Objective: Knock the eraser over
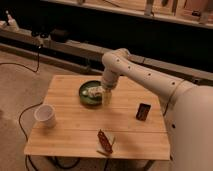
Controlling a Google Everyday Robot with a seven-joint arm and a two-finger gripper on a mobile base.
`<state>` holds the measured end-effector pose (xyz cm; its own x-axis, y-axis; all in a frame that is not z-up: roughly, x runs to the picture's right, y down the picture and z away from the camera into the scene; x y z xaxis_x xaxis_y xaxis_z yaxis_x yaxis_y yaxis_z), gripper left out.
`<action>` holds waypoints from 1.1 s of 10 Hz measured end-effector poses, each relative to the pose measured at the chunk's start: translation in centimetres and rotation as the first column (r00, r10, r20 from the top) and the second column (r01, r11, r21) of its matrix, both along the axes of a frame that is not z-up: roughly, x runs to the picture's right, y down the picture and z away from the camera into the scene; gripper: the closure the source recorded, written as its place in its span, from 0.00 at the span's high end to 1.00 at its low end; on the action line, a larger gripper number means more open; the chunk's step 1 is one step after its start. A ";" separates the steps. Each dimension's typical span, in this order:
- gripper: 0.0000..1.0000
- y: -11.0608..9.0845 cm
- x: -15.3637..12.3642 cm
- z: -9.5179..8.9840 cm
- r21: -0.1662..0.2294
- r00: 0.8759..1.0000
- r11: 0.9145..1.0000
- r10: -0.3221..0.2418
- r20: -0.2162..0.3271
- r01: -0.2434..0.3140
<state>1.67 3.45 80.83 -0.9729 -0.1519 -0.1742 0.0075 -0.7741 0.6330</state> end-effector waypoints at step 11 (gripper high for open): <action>0.08 -3.4 18.8 -0.2 0.127 0.958 0.988 0.124 -0.260 -0.093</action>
